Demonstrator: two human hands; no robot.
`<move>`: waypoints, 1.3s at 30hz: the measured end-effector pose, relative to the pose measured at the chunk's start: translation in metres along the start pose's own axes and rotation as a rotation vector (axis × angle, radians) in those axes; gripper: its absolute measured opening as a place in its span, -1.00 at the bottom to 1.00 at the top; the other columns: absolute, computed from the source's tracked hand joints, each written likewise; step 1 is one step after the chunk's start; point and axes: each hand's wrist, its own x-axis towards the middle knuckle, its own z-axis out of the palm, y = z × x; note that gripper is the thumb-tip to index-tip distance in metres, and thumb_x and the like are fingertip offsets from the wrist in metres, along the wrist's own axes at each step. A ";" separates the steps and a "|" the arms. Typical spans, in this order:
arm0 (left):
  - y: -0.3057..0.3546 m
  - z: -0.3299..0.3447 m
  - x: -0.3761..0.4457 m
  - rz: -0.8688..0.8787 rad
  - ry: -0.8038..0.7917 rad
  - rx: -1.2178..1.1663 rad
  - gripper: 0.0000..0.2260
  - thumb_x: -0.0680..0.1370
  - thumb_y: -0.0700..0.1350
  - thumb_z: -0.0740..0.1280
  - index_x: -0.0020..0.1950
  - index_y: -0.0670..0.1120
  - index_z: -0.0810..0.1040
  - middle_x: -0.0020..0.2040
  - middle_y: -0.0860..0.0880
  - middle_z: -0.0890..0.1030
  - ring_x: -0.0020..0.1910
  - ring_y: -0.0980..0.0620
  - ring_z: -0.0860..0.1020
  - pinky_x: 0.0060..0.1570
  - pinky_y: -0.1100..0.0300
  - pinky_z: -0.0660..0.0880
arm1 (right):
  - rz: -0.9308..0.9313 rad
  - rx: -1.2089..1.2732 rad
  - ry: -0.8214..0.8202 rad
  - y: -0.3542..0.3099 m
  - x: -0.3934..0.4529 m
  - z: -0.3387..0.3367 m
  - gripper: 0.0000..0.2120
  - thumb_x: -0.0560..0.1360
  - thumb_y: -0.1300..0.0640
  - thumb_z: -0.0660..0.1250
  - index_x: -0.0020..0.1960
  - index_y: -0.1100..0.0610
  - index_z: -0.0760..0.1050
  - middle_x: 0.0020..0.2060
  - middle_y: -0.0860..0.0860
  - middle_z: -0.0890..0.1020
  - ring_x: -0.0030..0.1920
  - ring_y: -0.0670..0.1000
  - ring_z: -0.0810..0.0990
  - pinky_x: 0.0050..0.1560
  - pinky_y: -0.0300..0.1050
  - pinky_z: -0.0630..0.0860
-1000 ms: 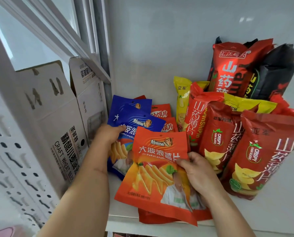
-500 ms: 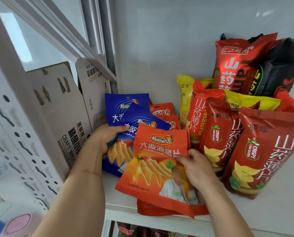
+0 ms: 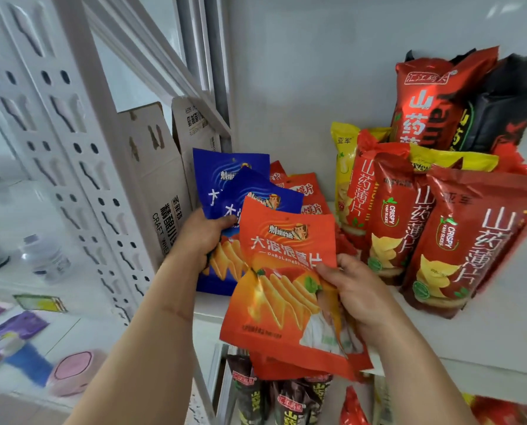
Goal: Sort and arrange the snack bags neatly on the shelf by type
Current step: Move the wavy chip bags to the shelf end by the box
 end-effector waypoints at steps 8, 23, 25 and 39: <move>-0.010 -0.019 -0.052 0.062 -0.020 -0.003 -0.91 0.57 -0.01 0.43 0.00 0.00 0.62 -0.10 -0.06 0.73 -0.10 -0.14 0.70 0.04 -0.13 0.63 | 0.006 0.103 0.133 0.008 -0.094 0.006 -0.87 0.62 0.19 0.27 0.07 0.24 0.53 -0.44 0.08 0.61 -0.59 0.04 0.48 -0.61 -0.18 0.39; -0.042 0.073 -0.205 -0.001 -0.314 -0.133 -0.87 0.60 0.07 0.37 -0.06 0.05 0.56 -0.12 -0.02 0.72 -0.14 -0.05 0.70 -0.08 -0.02 0.64 | 0.050 0.196 0.646 0.036 -0.279 -0.088 -0.83 0.61 0.20 0.28 0.10 0.29 0.53 -0.50 0.11 0.59 -0.67 -0.02 0.44 -0.53 -0.17 0.41; -0.043 0.104 -0.222 -0.005 -0.352 -0.122 -0.86 0.60 0.08 0.37 -0.05 0.04 0.58 -0.14 -0.01 0.73 -0.14 -0.07 0.71 -0.05 -0.06 0.65 | 0.031 0.235 0.694 0.036 -0.295 -0.115 -0.86 0.61 0.22 0.28 0.08 0.29 0.55 -0.41 0.13 0.66 -0.59 0.00 0.54 -0.51 -0.21 0.49; -0.004 0.406 -0.328 -0.006 -0.490 -0.103 -0.75 0.58 0.11 0.39 0.10 -0.04 0.58 -0.06 -0.06 0.73 -0.10 -0.08 0.71 0.01 -0.10 0.66 | 0.011 0.184 0.839 -0.006 -0.369 -0.382 -0.80 0.63 0.22 0.24 0.17 0.34 0.49 -0.62 0.04 0.53 -0.71 -0.06 0.43 -0.69 -0.33 0.30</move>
